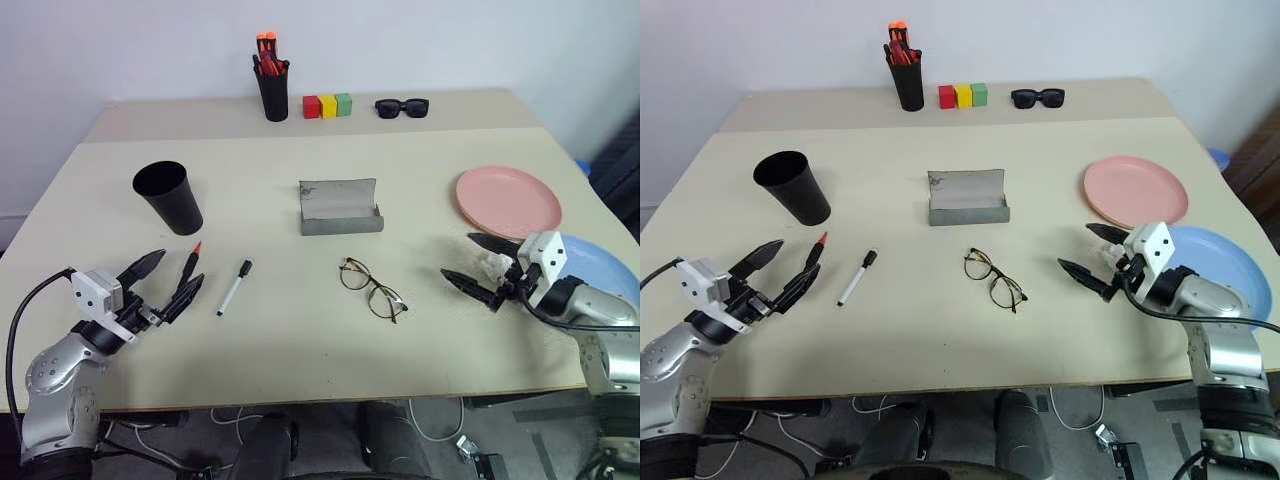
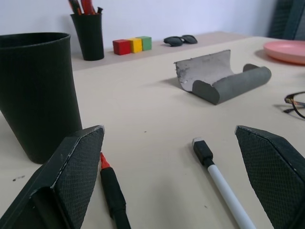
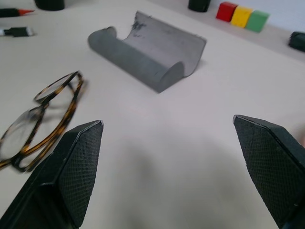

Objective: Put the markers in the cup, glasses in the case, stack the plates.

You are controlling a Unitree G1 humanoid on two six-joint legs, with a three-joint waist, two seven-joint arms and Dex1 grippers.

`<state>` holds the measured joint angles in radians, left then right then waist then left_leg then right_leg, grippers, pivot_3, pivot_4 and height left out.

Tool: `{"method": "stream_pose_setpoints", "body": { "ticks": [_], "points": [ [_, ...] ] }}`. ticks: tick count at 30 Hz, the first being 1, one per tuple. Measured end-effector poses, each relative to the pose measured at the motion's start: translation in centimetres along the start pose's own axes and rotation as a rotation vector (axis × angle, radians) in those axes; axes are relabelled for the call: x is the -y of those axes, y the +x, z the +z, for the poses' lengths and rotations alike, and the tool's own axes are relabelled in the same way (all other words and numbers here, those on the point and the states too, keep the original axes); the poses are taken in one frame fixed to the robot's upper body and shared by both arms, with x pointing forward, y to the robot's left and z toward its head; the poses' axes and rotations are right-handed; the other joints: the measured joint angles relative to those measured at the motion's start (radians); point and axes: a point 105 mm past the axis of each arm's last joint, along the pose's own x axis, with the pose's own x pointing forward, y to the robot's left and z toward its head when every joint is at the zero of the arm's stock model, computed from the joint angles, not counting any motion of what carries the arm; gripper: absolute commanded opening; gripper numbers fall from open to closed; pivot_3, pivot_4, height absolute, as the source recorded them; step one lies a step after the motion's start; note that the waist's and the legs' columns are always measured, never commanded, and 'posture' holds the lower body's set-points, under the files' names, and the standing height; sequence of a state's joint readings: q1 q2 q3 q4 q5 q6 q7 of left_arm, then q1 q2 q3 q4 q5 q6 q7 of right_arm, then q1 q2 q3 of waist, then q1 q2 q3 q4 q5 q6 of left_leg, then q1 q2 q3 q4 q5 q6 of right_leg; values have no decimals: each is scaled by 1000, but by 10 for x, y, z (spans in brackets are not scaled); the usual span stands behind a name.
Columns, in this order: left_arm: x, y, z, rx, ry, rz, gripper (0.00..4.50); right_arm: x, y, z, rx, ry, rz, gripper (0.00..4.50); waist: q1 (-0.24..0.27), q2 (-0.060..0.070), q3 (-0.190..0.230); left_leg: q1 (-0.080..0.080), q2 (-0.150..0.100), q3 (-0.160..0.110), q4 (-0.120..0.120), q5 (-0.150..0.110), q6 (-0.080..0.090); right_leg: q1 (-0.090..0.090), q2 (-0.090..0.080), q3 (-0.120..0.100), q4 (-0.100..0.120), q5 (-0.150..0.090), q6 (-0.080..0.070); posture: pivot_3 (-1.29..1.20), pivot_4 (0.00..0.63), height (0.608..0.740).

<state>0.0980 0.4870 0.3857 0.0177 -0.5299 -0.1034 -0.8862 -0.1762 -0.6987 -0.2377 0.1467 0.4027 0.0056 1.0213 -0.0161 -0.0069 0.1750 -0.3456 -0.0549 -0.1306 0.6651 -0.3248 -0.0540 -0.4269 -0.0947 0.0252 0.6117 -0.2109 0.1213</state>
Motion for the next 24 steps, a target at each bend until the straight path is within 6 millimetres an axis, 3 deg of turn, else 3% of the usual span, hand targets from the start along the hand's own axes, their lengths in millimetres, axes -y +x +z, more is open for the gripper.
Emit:
{"method": "stream_pose_setpoints", "body": {
  "ticks": [7, 14, 18, 24],
  "points": [
    [2, -11, -11, -32, -23, 52, 4500, -1, 9, 1, -9, -11, 36, 4457, 5, 0, 0, 0, 0, 0, 0, 0, 0, 0, 0, 0, 0, -1, -2, 0, 150, 740],
    [-7, 0, 0, -19, 20, 65, 4500, 6, 19, 11, 21, -41, 34, 4457, 4, 0, 0, 0, 0, 0, 0, 0, 0, 0, 0, 0, 0, 0, 0, 0, 150, 740],
    [-15, 5, 6, -12, 27, 99, 4500, 3, 41, 17, 89, -33, 33, 4457, -5, 1, 1, 0, 0, 0, 0, 0, 0, 0, 0, 0, 0, 0, 1, 0, 150, 740],
    [-34, -7, 9, -84, 4, 171, 4500, -8, 59, 29, 136, -28, 58, 4457, 5, 0, 2, -2, 0, -2, -1, 0, 0, -2, 0, -1, 0, 1, 1, 0, 150, 740]
  ]
}}
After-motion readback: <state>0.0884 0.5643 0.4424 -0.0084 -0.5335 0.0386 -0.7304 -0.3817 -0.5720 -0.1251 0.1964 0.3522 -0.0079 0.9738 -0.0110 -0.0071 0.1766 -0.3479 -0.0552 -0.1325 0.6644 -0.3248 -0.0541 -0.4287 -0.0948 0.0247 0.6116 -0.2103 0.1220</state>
